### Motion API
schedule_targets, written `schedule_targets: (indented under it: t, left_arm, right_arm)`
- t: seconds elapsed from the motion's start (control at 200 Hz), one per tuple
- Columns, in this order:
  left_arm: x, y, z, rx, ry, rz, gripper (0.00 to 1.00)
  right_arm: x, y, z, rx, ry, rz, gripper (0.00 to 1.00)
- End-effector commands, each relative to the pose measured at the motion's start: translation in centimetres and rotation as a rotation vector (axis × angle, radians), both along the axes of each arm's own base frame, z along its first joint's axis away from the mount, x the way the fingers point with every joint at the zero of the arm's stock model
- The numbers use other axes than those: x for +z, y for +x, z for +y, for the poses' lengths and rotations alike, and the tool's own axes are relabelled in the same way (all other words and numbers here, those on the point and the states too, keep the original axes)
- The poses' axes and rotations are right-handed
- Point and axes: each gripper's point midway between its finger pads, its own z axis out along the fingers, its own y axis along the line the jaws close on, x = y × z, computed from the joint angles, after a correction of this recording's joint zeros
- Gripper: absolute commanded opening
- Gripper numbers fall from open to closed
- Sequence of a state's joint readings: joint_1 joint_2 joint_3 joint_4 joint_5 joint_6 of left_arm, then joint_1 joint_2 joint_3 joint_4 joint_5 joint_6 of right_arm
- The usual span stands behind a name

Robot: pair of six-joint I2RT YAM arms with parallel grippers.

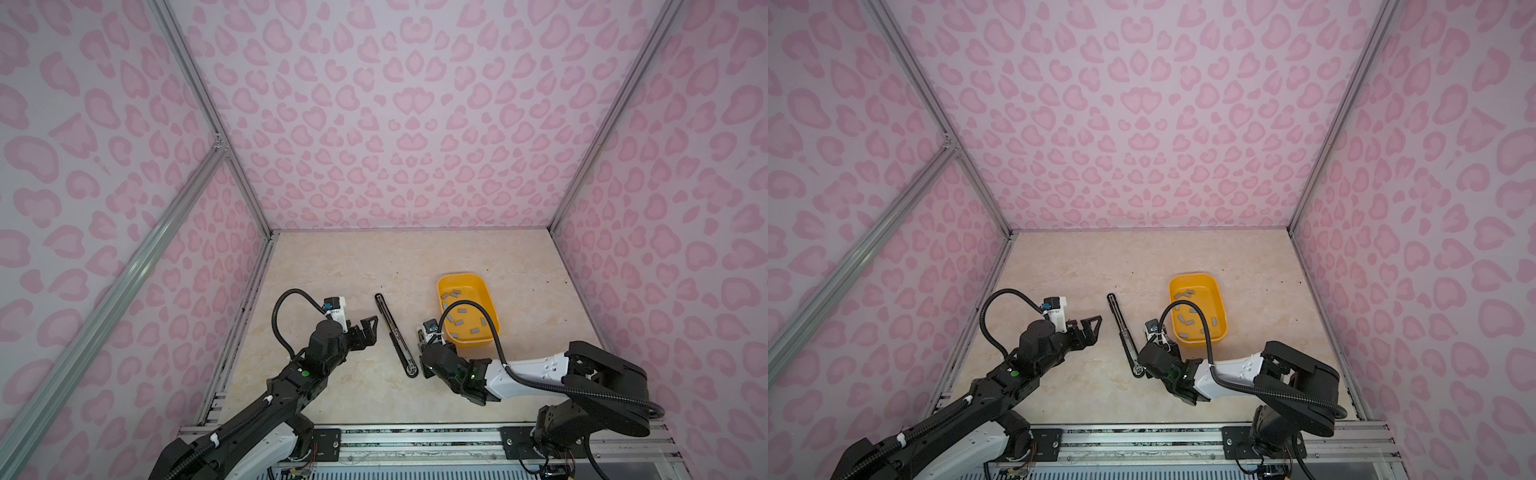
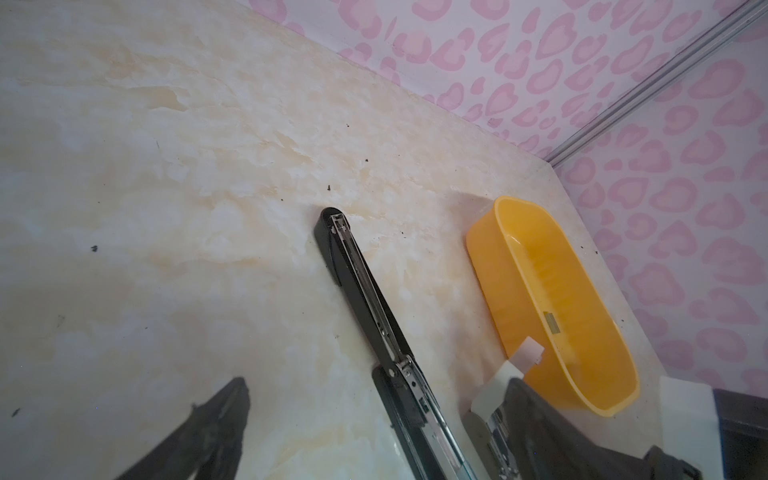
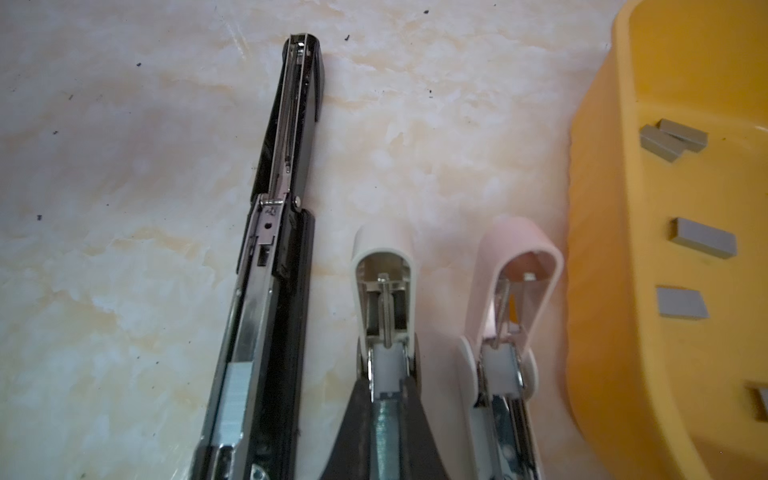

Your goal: Load the staples into the stapler

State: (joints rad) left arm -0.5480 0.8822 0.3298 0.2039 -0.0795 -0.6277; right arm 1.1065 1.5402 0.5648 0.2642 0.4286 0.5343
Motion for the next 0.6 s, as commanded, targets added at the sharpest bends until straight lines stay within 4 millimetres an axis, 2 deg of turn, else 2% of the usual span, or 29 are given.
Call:
schedule_targets:
  t: [0.0, 0.595]
  left_arm:
    - [0.96, 0.32, 0.01, 0.008, -0.010, -0.029, 0.97]
    - [0.96, 0.32, 0.04, 0.009, -0.011, -0.029, 0.97]
  right_arm:
    - [-0.08, 0.14, 0.02, -0.003, 0.000, -0.007, 0.04]
    - [-0.54, 0.19, -0.12, -0.008, -0.003, 0.003, 0.03]
